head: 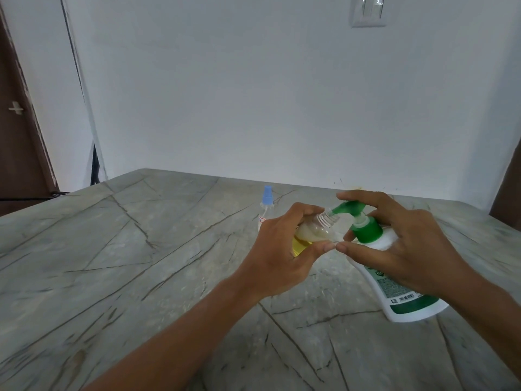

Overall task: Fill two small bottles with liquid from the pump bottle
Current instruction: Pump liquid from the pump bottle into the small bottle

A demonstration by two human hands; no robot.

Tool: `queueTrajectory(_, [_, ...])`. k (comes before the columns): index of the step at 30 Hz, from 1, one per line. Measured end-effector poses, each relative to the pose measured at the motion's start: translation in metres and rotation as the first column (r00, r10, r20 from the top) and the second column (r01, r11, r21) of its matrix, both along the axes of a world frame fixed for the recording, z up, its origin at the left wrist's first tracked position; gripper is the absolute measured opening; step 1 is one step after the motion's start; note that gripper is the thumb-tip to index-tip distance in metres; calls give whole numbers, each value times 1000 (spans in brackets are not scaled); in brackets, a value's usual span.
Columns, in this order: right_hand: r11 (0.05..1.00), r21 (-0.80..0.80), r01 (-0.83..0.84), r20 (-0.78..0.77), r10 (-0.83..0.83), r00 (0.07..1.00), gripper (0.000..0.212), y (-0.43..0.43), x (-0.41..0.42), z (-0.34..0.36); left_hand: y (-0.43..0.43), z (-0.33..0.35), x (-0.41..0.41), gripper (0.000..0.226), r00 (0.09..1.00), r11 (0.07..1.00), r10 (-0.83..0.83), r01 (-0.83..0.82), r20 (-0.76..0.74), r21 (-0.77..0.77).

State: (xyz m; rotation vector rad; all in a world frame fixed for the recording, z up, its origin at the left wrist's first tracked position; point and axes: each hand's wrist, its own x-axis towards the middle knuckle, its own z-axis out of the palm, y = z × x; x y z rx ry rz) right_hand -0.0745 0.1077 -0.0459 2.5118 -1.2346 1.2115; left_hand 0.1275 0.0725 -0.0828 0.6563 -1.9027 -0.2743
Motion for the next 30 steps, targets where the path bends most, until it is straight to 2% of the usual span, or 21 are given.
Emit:
queueTrajectory(14, [998, -8, -60, 85, 60, 995, 47, 2, 1, 2, 2, -2, -2, 46, 999, 999, -31, 30, 16, 9])
queueTrajectory(23, [999, 7, -42, 22, 42, 999, 64, 2, 1, 0, 0, 1, 0, 44, 1000, 1000, -15, 15, -10, 8])
queueTrajectory(30, [999, -13, -44, 43, 45, 998, 59, 2, 1, 1, 1, 1, -1, 45, 1000, 1000, -20, 20, -3, -14])
